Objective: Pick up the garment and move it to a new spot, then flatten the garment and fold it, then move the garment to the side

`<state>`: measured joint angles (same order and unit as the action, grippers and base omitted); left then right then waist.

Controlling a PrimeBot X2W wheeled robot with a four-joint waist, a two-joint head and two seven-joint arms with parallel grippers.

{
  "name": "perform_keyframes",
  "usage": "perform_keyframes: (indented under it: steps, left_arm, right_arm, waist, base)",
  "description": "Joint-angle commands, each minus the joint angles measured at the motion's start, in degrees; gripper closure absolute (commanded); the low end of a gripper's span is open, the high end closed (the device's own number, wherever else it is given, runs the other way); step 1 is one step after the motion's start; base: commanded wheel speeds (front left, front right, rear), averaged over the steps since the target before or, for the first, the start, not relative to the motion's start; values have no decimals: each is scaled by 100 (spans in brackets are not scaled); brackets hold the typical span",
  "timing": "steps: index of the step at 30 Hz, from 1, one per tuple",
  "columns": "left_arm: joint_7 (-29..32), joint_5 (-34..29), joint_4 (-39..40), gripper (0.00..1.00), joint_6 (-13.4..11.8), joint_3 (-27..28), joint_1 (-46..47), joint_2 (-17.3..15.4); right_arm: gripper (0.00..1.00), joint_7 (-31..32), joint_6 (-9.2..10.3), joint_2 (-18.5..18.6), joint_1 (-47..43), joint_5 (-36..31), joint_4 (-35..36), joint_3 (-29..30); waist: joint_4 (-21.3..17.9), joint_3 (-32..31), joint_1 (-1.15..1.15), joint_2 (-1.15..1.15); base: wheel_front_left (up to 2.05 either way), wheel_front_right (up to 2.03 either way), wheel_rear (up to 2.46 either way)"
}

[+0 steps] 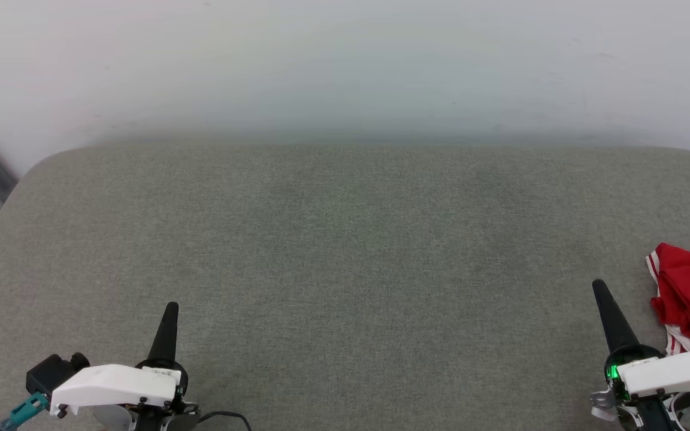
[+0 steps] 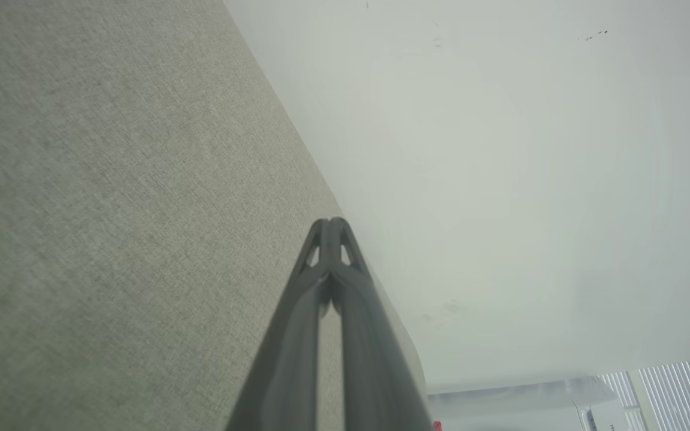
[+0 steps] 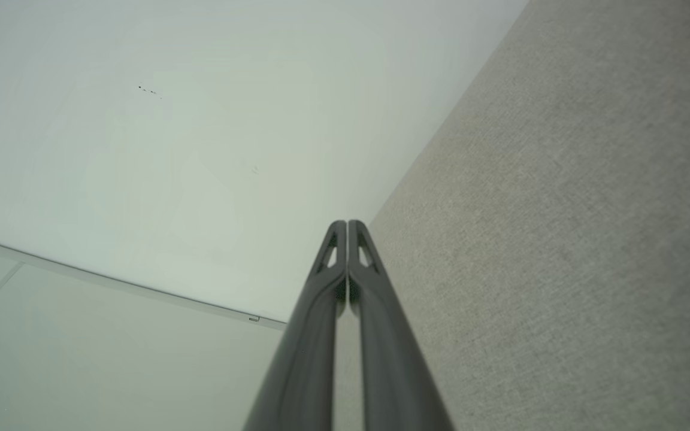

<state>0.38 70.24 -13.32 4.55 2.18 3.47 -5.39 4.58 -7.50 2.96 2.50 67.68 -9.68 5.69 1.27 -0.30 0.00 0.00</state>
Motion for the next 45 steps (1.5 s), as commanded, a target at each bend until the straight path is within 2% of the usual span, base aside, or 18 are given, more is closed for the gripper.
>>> perform_keyframes:
  steps: [1, 45]
  left_arm:
    - [37, 124, 23, 100, 49, 47, 119, -3]
    - [556, 1958, -64, 100, 277, 404, 286, 227]
  right_arm:
    - [100, 19, 0, -7, 144, 147, 9, 16]
    - [100, 182, 2, -14, 365, 2189, -395, 81]
  waist:
    - [-3, 1, 0, 0]
    - [-107, 40, 0, 0]
  base:
    - [0, 0, 0]
    - [0, 0, 0]
